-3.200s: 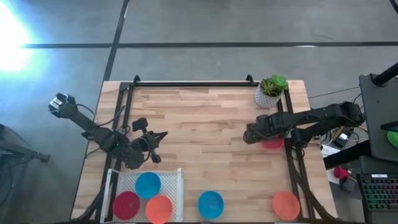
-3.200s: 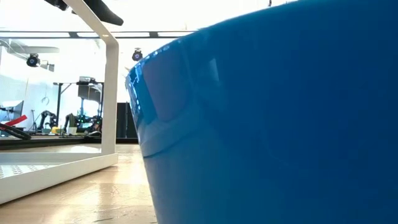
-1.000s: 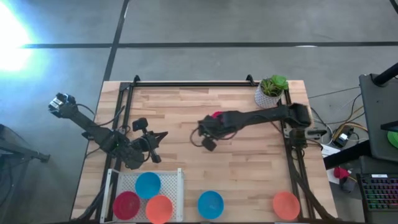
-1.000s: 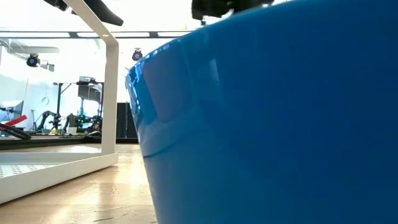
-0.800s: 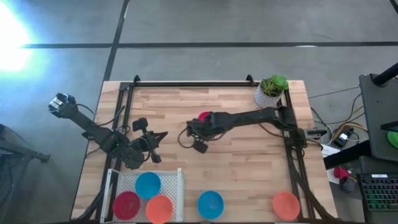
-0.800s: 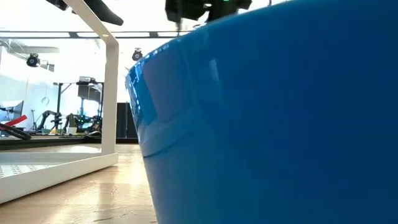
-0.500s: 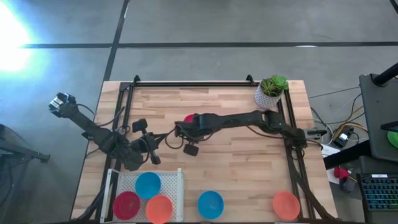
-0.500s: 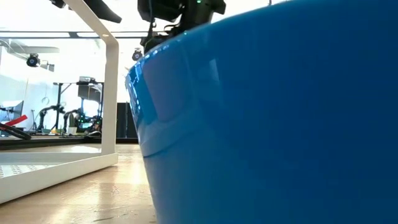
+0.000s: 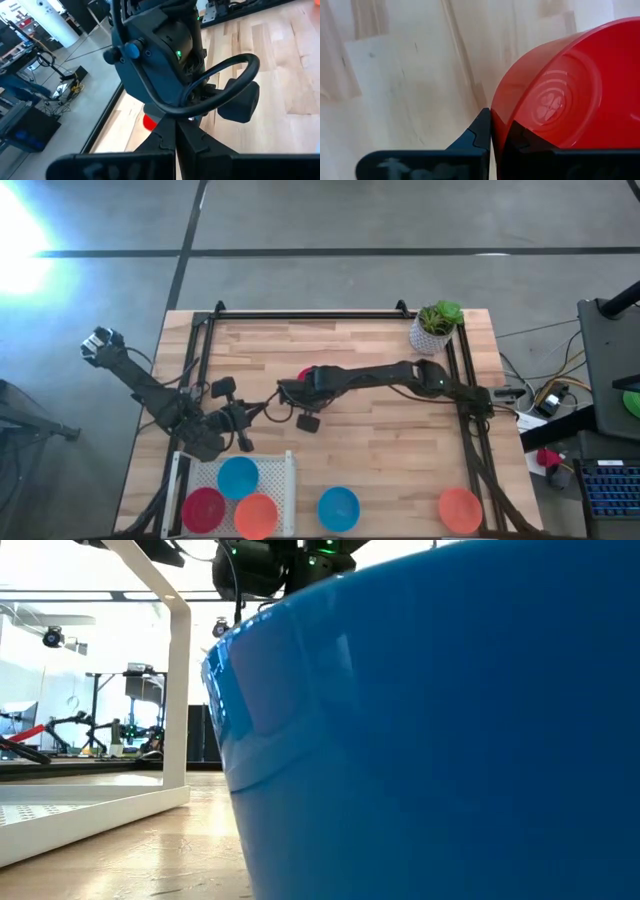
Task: Pick & Place Mini bowls
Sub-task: Stack the red bowl on top of the red bowl on the shelf
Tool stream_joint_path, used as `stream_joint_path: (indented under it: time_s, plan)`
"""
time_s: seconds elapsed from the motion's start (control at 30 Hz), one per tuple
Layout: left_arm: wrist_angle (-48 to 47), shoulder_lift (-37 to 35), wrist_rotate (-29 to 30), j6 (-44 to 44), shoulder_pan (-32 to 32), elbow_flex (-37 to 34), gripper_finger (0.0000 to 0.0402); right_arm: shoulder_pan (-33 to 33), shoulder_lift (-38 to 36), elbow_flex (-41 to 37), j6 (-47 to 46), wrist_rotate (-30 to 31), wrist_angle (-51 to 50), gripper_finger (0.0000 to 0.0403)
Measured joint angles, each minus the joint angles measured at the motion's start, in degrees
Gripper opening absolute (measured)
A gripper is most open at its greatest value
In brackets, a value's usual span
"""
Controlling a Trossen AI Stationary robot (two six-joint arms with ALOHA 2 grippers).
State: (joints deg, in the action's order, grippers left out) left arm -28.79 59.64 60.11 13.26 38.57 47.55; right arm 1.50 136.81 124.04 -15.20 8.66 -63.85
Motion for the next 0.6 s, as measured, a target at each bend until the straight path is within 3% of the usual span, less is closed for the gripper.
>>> stream_joint_path:
  time_s: [0.6]
  plan:
    - [0.2,0.0,0.3,0.3,0.0,0.2,0.0,0.0,-0.1,-3.2,0.2,0.1,0.5,0.0009]
